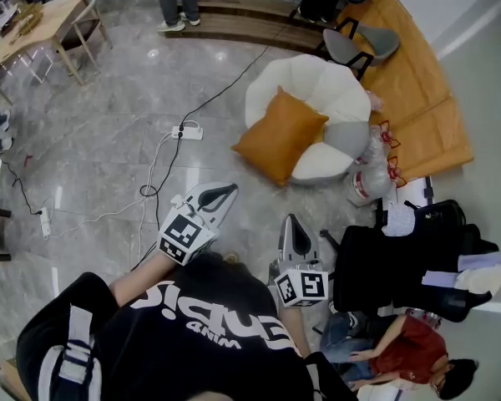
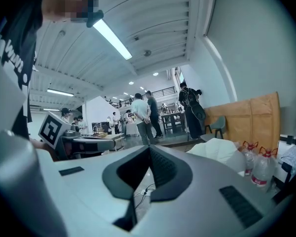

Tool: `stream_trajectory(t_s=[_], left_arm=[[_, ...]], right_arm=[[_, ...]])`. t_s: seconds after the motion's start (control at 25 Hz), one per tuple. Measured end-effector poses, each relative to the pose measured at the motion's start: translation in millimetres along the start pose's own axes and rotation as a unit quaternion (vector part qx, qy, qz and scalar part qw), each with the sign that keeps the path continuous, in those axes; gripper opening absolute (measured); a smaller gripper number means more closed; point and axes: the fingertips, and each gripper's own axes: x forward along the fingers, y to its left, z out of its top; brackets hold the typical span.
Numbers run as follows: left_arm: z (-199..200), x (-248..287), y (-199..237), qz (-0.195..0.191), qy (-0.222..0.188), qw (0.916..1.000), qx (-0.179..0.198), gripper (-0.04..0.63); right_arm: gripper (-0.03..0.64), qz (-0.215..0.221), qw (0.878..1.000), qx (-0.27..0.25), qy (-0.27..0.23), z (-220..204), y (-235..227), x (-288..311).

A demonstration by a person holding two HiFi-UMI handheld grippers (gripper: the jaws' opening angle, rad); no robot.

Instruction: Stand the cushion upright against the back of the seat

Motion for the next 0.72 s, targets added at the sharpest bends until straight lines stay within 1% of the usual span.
stream_trajectory(t_s=[0.2,0.32,0.48,0.72], left_arm=[[-10.8,-15.3,9.7,-0.004,0.002,1.0000,-0.002,0.008],[-18.7,-18.0,16.4,-0.007,0.004,1.0000,-0.003,0.008],[-19.6,-22.4,26.6,-0.011,0.001,0.9999,-0.006,0.008],[-21.4,-18.3,36.6,-0.016,0.002,0.9998,-0.009,0.008]], right_arm=[[0.021,0.002,1.000,0.001,0.000,-5.8,15.1,3.1],[0.021,-0.009,1.000,0.004,0.002,-13.4,17.9,0.7],[0.021,-0.023,1.000,0.015,0.010,-24.1,21.4,-0.1],[0.021,-0.032,0.999,0.016,0.011,-23.5,19.9,7.2]])
